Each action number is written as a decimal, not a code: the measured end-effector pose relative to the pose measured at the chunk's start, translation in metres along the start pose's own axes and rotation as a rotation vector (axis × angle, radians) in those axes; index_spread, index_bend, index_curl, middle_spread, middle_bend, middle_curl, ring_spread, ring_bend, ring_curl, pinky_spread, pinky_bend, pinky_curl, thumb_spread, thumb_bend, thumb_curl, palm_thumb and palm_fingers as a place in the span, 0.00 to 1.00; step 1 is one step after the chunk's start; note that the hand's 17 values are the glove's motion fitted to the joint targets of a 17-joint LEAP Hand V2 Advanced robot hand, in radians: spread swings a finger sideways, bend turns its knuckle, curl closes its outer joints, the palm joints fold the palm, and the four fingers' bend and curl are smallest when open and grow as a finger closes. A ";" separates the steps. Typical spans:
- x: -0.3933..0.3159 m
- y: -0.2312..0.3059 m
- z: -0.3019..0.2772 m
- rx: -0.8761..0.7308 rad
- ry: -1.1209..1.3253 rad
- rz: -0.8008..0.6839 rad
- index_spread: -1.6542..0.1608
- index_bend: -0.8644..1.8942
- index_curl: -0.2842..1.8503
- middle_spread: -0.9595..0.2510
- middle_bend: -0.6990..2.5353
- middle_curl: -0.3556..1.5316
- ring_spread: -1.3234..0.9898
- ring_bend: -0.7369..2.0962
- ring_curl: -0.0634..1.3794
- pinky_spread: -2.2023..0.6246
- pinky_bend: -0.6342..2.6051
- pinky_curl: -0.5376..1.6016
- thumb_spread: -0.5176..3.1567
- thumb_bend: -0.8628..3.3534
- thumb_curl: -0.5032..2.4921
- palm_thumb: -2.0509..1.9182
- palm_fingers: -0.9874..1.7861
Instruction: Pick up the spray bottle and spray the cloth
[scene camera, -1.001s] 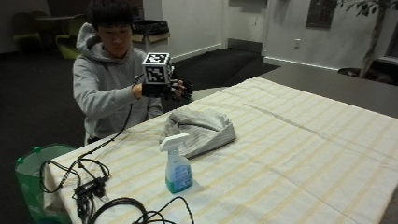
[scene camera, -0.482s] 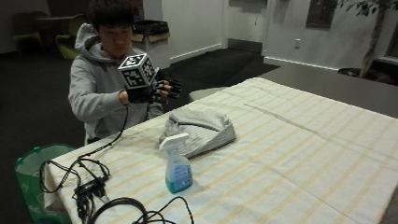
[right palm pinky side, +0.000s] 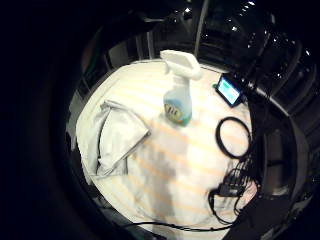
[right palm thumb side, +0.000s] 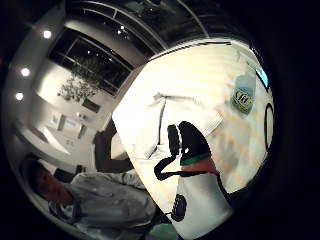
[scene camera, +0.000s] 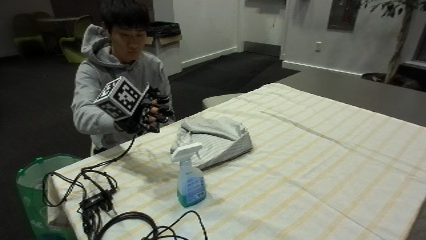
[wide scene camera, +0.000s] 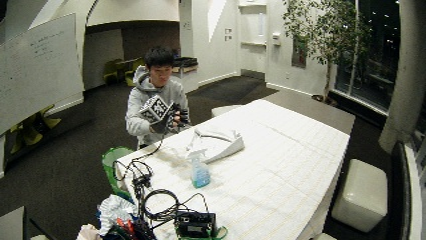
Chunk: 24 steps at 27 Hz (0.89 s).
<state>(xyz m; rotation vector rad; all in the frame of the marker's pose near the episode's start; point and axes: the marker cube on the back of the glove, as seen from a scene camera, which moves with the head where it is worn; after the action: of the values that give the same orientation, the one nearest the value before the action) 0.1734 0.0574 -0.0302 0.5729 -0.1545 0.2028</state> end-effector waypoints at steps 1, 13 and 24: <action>0.009 -0.003 0.001 0.014 -0.028 0.020 0.70 0.34 0.22 0.77 0.28 0.33 0.60 0.36 0.19 0.88 0.36 0.39 0.41 0.23 0.28 0.69 0.40; 0.088 -0.029 0.026 0.076 -0.290 0.219 0.70 0.34 0.19 0.79 0.29 0.35 0.60 0.39 0.21 0.87 0.39 0.41 0.40 0.21 0.29 0.70 0.36; 0.130 -0.052 0.046 -0.150 -0.313 0.328 0.70 0.35 0.19 0.76 0.30 0.36 0.60 0.39 0.22 0.86 0.39 0.41 0.39 0.20 0.30 0.71 0.36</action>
<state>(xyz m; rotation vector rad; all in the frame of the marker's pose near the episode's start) 0.3076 0.0084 0.0073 0.4244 -0.5649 0.4158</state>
